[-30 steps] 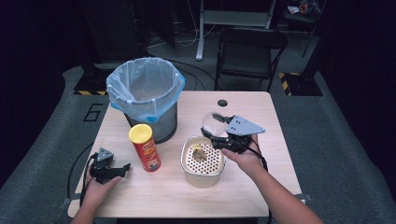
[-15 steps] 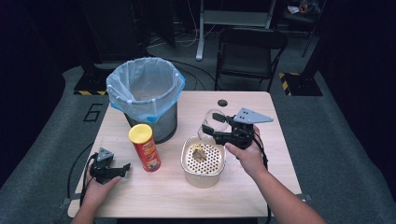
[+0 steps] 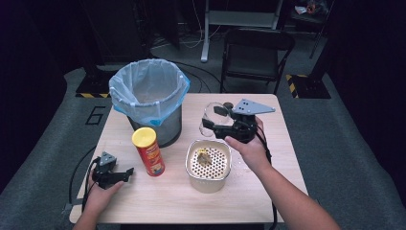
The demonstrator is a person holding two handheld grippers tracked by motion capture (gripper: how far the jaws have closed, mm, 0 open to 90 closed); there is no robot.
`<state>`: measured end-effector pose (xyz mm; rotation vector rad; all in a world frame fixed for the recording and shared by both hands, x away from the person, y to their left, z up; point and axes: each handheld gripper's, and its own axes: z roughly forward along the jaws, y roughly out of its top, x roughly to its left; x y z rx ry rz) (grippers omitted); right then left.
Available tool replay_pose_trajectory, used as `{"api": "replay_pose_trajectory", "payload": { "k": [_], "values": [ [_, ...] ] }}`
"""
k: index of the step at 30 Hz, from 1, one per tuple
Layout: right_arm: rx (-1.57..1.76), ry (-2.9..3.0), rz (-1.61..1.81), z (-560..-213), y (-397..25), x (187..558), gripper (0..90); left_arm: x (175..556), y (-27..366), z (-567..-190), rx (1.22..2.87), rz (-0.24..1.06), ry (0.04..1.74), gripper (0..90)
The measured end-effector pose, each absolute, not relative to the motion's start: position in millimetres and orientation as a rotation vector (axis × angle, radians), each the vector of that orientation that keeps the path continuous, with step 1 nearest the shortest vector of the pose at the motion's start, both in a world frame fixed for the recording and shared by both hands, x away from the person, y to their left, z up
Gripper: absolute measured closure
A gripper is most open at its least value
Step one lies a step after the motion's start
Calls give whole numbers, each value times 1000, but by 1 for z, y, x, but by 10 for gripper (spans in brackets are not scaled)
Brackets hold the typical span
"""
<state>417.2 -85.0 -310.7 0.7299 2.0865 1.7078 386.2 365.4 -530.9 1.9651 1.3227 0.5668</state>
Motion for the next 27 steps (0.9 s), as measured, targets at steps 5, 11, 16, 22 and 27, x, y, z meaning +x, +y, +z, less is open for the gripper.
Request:
{"api": "replay_pose_trajectory", "payload": {
  "k": [5, 11, 16, 22, 27],
  "values": [
    [712, 2092, 1707, -306, -84, 416, 364, 386, 365, -531, 1964, 573, 1315, 137],
    [718, 2102, 1715, -302, -85, 413, 365, 386, 365, -531, 1964, 571, 1316, 137],
    [723, 2100, 1715, -296, -83, 413, 365, 386, 366, -530, 1973, 563, 1316, 137],
    [714, 2101, 1708, -286, -75, 416, 365, 386, 366, -530, 1978, 563, 1313, 137],
    [698, 2087, 1709, -263, -56, 425, 365, 386, 366, -530, 1978, 563, 1313, 137]
  ]
}}
